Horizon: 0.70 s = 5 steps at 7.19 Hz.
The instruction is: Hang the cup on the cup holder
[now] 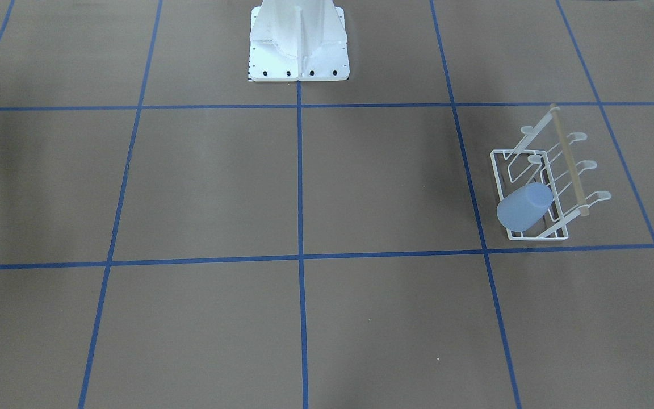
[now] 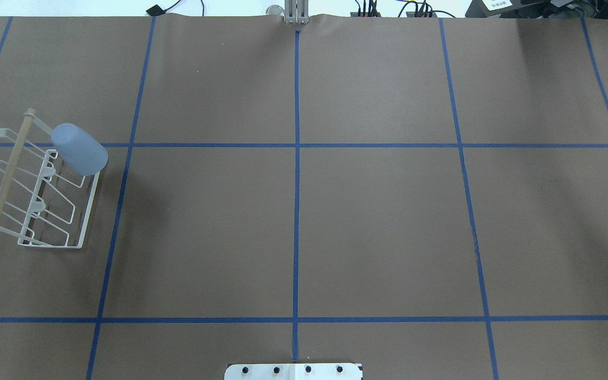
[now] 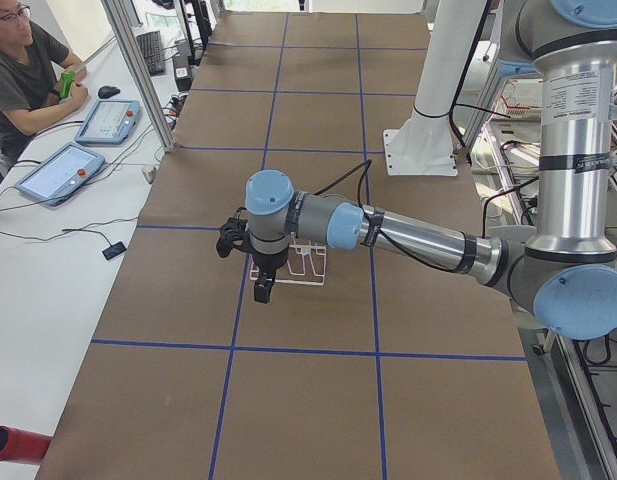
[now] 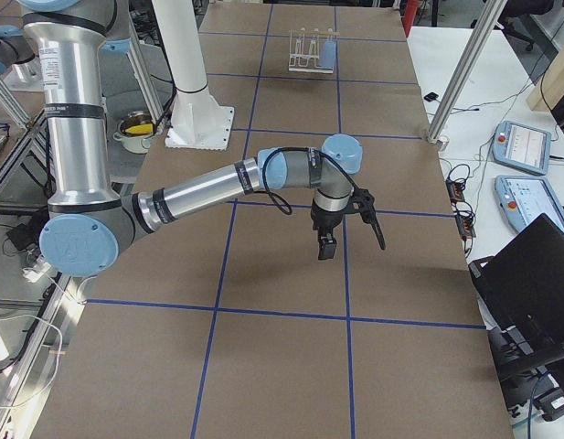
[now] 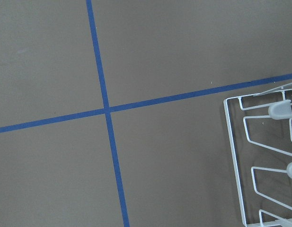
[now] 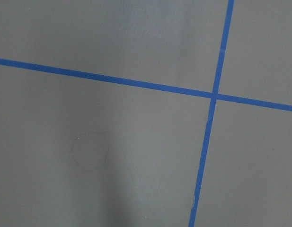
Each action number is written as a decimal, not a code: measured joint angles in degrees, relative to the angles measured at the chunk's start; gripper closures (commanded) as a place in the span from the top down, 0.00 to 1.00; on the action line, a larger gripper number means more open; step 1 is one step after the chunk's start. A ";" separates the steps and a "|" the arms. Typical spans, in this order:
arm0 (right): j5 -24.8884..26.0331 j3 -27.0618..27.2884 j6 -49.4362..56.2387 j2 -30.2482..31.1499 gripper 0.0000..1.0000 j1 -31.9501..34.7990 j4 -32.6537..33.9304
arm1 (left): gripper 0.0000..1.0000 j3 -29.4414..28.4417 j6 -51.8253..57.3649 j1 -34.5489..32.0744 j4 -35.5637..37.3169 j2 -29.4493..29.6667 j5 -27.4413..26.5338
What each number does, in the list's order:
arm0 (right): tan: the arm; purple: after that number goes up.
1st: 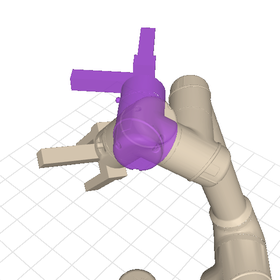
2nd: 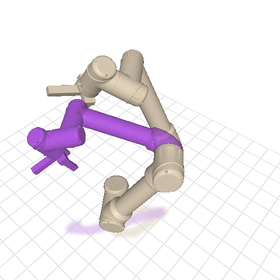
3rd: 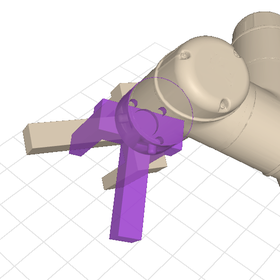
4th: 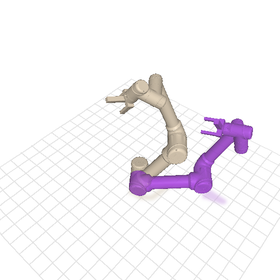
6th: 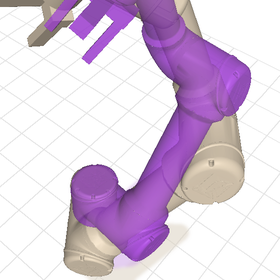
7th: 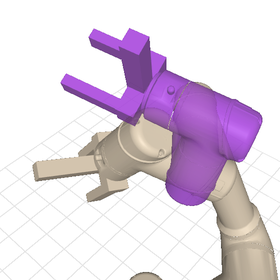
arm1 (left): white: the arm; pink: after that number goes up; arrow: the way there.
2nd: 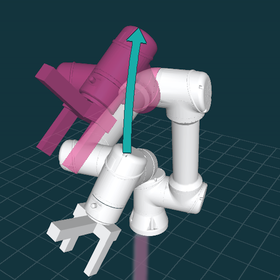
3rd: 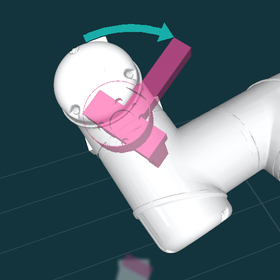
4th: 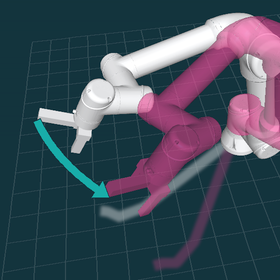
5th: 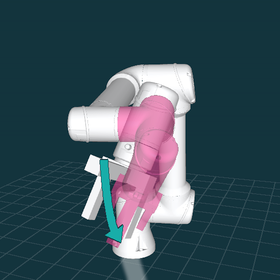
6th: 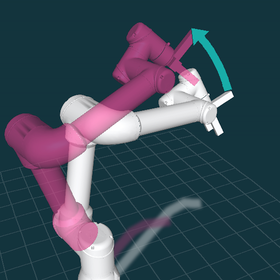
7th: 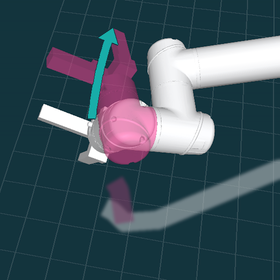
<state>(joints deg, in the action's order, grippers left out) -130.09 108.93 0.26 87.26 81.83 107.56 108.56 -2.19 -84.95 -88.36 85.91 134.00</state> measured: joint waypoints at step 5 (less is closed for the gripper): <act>0.16 0.29 0.00 -0.22 1.00 0.00 -0.07 | 0.99 -0.30 -0.09 0.06 0.01 -2.33 -0.04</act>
<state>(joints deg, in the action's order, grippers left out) -129.93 109.22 0.26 87.04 81.83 107.49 108.27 -2.28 -84.89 -88.36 83.58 133.97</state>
